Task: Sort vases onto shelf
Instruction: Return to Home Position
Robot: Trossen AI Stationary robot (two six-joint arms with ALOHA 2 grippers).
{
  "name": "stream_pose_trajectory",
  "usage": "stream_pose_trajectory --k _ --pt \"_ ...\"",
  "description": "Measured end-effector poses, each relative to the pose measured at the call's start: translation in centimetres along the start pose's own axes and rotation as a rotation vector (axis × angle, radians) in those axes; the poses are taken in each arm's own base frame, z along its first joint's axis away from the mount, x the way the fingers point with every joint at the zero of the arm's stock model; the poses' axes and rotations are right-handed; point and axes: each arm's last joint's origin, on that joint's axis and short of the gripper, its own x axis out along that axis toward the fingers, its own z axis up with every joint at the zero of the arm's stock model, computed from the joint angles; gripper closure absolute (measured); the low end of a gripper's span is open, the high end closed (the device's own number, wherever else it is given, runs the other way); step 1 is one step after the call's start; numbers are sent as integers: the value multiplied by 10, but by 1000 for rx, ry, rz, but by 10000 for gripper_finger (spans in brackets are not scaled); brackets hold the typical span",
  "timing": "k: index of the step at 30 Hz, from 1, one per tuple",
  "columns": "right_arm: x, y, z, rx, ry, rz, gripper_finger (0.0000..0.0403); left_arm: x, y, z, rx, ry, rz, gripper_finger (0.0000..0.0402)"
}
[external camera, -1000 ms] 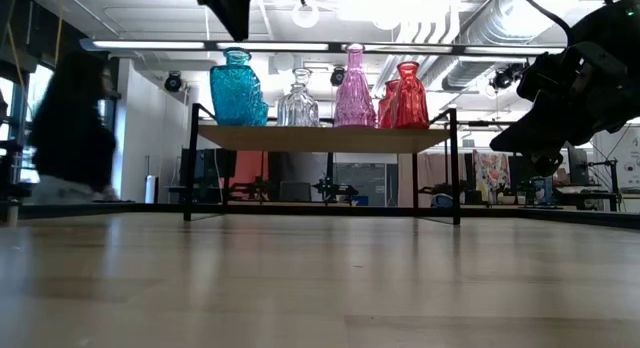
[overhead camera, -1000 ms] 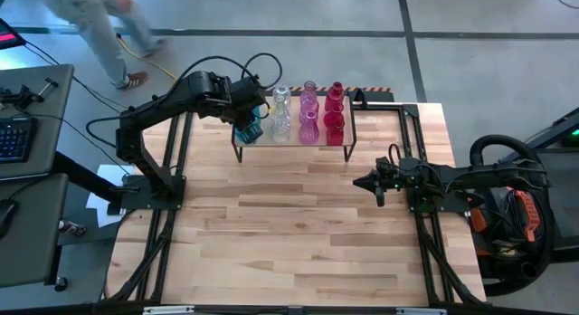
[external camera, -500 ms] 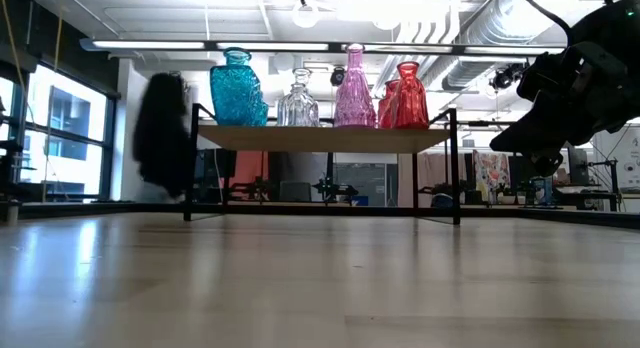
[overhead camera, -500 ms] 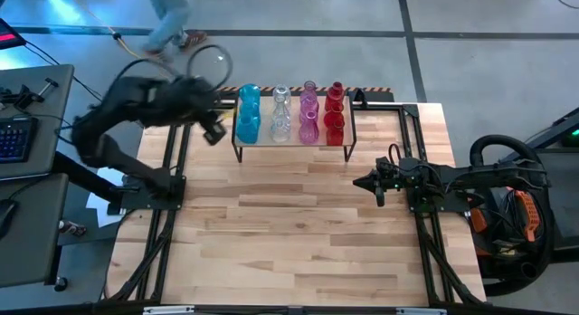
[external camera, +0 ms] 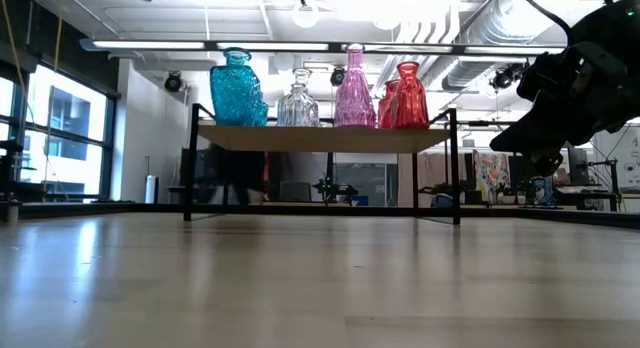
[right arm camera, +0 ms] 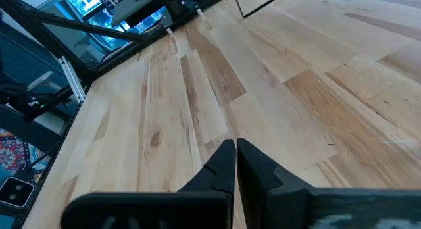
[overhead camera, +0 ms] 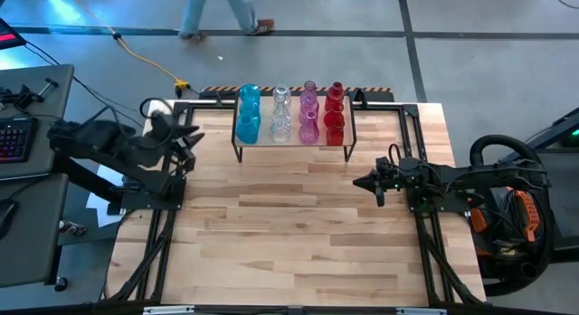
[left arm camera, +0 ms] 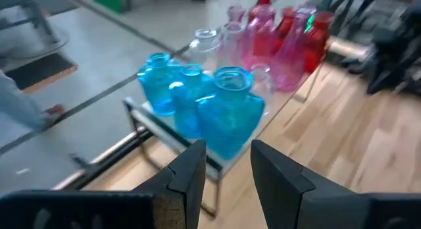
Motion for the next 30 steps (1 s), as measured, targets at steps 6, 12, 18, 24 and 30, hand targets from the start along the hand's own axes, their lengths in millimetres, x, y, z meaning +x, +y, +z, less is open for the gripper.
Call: stream_pose_trajectory --k 6,12,18,24,30 --pt "0 0 0 0 1 0 402 16 0 -49 -65 -124 -113 289" --pt "0 0 0 0 0 0 402 33 -10 -88 -20 -270 -240 289" --pt "0 0 0 0 1 0 402 58 -24 -134 -79 -288 -364 289" --pt "0 0 0 0 0 0 402 73 -33 -161 -133 -342 -466 289" --pt "0 0 0 0 0 0 402 78 -34 -172 -25 -363 -493 289"
